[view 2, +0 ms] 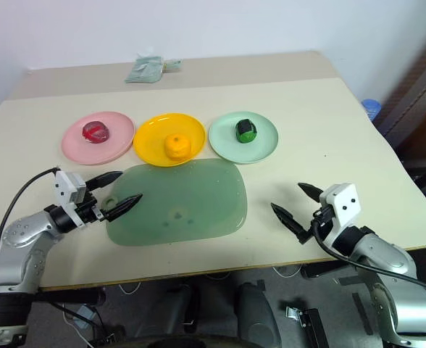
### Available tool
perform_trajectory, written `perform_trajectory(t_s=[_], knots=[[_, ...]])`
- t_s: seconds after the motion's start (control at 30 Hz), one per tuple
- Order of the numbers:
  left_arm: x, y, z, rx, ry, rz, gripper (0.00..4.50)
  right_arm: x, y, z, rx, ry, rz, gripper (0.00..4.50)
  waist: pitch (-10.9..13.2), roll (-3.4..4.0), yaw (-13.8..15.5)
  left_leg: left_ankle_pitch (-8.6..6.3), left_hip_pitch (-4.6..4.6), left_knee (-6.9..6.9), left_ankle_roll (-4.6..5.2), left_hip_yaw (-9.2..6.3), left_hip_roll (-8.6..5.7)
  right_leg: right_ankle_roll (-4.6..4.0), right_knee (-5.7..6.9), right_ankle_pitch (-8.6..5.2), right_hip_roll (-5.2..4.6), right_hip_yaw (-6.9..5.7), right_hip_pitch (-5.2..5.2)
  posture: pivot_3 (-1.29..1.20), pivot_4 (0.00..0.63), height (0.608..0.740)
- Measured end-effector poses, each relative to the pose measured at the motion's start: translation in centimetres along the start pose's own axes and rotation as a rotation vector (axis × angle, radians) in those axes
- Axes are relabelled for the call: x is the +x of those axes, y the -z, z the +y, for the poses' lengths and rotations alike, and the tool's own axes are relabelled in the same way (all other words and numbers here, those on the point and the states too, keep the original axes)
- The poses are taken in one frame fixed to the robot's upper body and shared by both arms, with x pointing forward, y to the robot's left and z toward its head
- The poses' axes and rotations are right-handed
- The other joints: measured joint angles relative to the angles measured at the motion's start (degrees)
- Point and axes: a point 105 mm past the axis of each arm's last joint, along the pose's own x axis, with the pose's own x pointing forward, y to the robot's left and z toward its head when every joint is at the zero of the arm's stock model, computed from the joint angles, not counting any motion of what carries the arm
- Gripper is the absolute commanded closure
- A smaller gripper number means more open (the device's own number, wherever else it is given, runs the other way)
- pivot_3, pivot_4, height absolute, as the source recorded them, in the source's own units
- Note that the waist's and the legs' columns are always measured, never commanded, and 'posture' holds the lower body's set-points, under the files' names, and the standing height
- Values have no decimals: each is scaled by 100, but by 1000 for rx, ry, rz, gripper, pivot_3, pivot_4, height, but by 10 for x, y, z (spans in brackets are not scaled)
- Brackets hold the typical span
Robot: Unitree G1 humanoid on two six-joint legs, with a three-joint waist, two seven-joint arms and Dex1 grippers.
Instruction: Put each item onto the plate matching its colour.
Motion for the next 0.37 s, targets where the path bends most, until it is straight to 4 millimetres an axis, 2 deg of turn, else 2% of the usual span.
perform_trajectory(t_s=[0.37], knots=[[-15, 6, -21, -45, 29, 59, 0, 14, -17, -7, -15, 31, -51, 52, 0, 0, 10, 0, -2, 1, 0, 0, 2, -2, -3, -1, -1, 1, 0, 0, 150, 740]])
